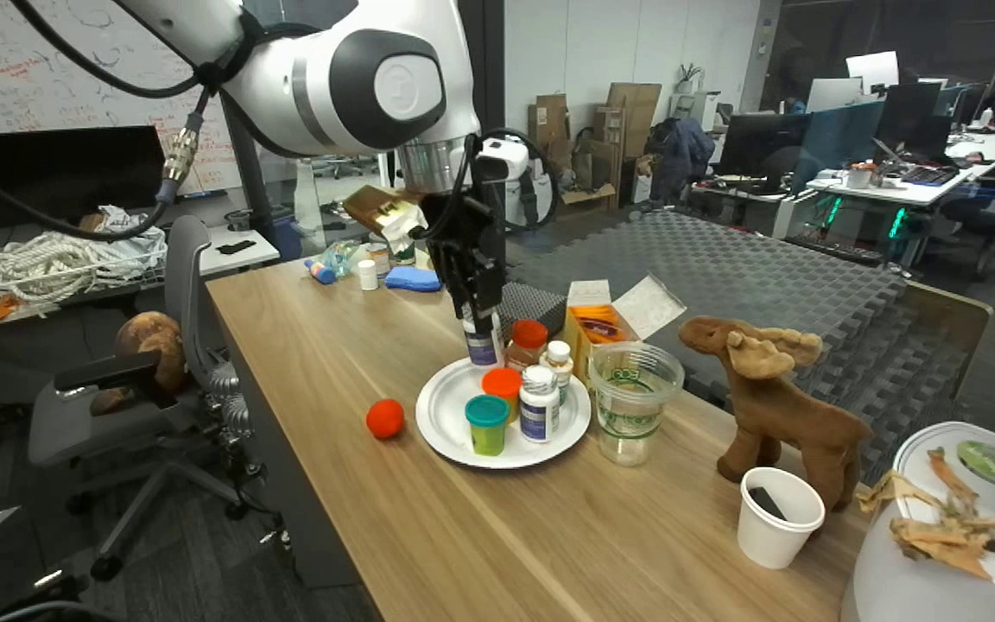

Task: Place the containers and orange toy on the white plate

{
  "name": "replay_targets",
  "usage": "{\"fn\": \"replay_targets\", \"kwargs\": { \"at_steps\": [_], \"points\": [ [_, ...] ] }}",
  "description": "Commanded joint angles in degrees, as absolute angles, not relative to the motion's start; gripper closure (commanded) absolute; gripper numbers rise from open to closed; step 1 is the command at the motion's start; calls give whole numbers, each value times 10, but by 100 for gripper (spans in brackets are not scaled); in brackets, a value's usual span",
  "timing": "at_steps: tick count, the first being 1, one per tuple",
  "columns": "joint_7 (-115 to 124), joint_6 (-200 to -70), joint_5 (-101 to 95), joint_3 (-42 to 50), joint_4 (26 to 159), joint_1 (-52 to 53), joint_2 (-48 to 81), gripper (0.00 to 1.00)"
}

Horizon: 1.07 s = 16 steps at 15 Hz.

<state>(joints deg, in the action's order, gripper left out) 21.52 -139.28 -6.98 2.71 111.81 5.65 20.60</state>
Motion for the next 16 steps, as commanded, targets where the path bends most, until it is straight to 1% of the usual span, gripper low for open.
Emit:
{"fn": "replay_targets", "kwargs": {
  "at_steps": [1, 11, 12, 13, 14, 16],
  "points": [
    [194, -1374, -19, 19, 1088, 38, 229, 75],
    [170, -1366, 36, 13, 1083, 30, 264, 75],
    [169, -1367, 36, 13, 1084, 30, 265, 68],
    [170, -1368, 34, 14, 1087, 31, 265, 26],
    [169, -1368, 34, 14, 1090, 31, 263, 23],
    [171, -1367, 34, 15, 1096, 30, 257, 11]
  ]
}}
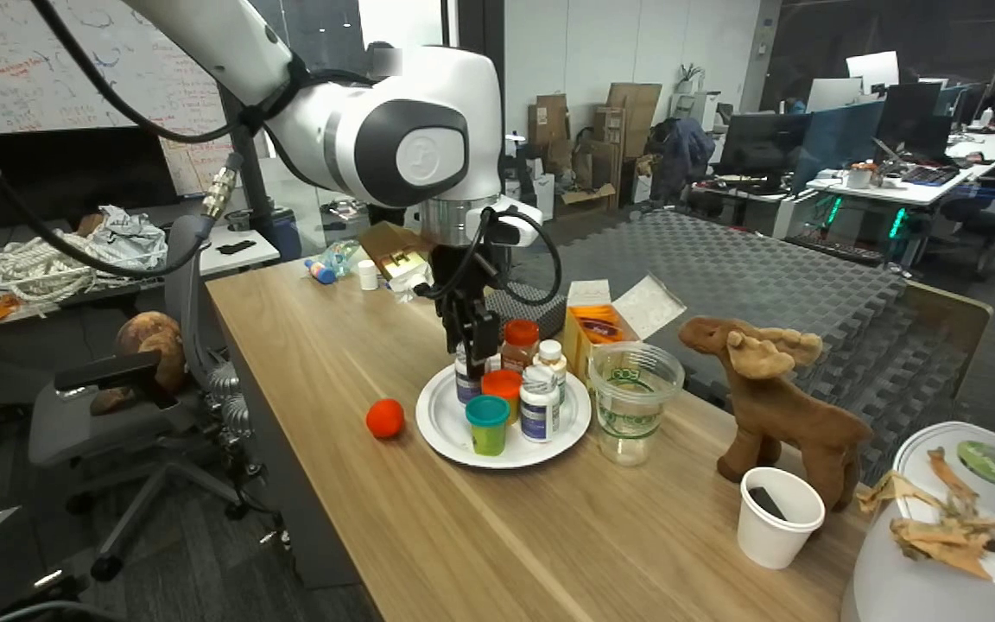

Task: Place the containers and orange toy on the white plate

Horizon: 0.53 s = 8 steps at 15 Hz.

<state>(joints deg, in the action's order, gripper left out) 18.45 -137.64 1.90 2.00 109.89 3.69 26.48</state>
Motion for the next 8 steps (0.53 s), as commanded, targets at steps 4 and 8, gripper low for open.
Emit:
{"fn": "replay_targets", "kwargs": {
  "at_steps": [4, 8],
  "points": [
    [199, -1382, 22, 21, 1128, 45, 220, 0],
    [233, -1395, 22, 18, 1200, 60, 150, 0]
  ]
}}
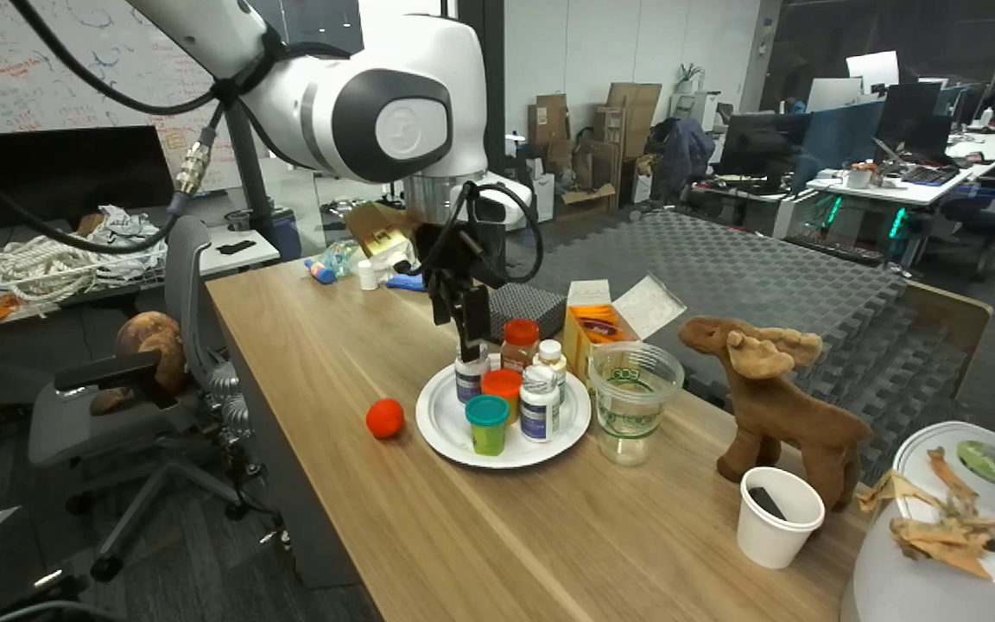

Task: Place the containers and orange toy on the white plate

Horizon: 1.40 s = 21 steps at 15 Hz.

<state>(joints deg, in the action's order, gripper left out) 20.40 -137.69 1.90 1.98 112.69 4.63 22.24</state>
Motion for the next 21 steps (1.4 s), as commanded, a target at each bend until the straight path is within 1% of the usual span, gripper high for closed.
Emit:
{"fn": "replay_targets", "kwargs": {
  "at_steps": [1, 5, 8, 15, 21],
  "points": [
    [244, -1400, 19, 18, 1220, 64, 133, 0],
    [311, -1426, -21, 20, 1301, 86, 77, 0],
    [323, -1442, -39, 15, 1332, 80, 75, 0],
    [278, -1497, -3, 12, 1331, 59, 123, 0],
    [219, -1472, 74, -1, 1316, 42, 159, 0]
  ]
}}
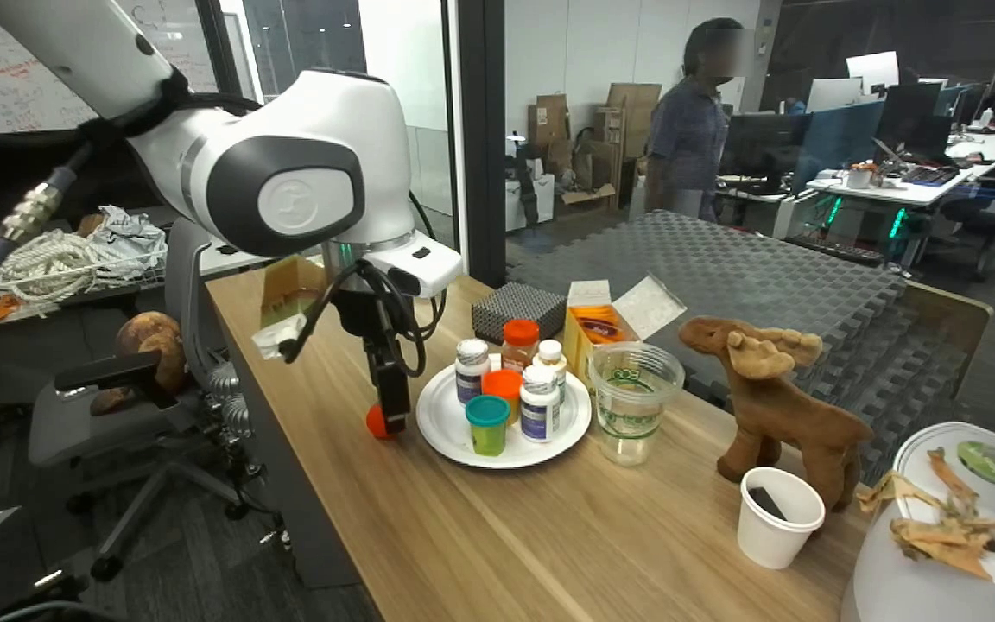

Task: Place the containers and orange toy on the white plate

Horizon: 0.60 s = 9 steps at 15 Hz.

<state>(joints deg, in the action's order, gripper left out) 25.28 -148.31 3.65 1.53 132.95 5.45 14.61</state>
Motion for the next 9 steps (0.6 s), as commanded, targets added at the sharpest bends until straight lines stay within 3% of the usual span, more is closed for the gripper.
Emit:
{"fn": "replay_targets", "kwargs": {
  "at_steps": [1, 7, 8, 9],
  "points": [
    [213, -1472, 81, -2, 1315, 41, 165, 0],
    [189, -1475, 104, -10, 1302, 40, 195, 0],
    [194, -1479, 99, -8, 1301, 43, 199, 8],
    [198, -1481, 92, -4, 1300, 45, 201, 26]
  ]
}}
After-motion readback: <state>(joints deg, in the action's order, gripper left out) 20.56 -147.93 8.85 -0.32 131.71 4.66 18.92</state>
